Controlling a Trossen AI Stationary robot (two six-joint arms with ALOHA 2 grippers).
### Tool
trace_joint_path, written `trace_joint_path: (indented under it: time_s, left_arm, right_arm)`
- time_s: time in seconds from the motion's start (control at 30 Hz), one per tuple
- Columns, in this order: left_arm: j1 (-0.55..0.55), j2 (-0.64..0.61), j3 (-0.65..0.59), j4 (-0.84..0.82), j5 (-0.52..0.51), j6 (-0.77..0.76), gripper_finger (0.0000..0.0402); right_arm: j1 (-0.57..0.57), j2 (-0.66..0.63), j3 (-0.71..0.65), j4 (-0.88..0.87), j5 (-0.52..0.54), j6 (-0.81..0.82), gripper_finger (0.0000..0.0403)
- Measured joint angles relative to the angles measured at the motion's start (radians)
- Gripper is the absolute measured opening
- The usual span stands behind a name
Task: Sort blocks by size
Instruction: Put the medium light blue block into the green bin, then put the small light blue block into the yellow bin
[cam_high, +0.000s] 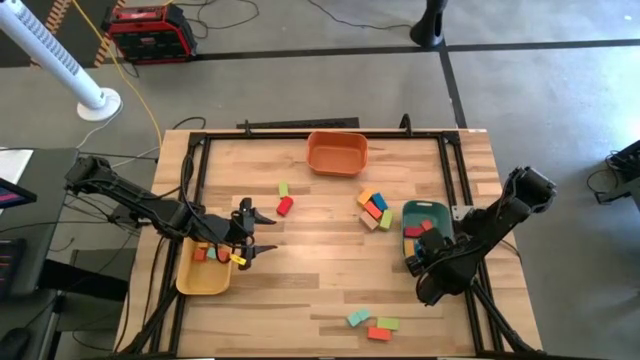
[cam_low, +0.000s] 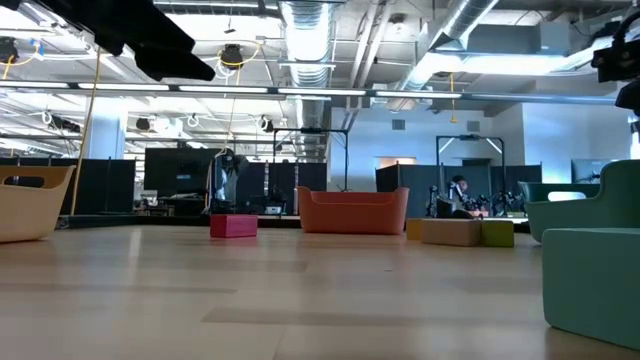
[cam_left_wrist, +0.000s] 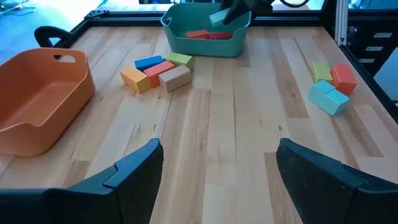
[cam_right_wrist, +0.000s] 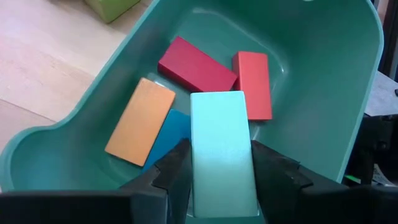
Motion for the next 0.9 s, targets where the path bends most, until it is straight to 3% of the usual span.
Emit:
trace_joint_path:
  time_s: [0.27, 0.67, 0.9]
  left_arm:
    - [0.0, 0.0, 0.0, 0.0, 0.0, 0.007, 0.0298]
    - [0.0, 0.0, 0.0, -0.005, 0.004, 0.006, 0.0298]
    - [0.0, 0.0, 0.0, 0.021, 0.091, -0.004, 0.0298]
  right_arm:
    - [0.0, 0.0, 0.0, 0.0, 0.0, -0.004, 0.0169]
    - [0.0, 0.0, 0.0, -0.004, 0.001, -0.003, 0.022]
    - [0.0, 0.0, 0.0, -0.014, 0.008, -0.016, 0.023]
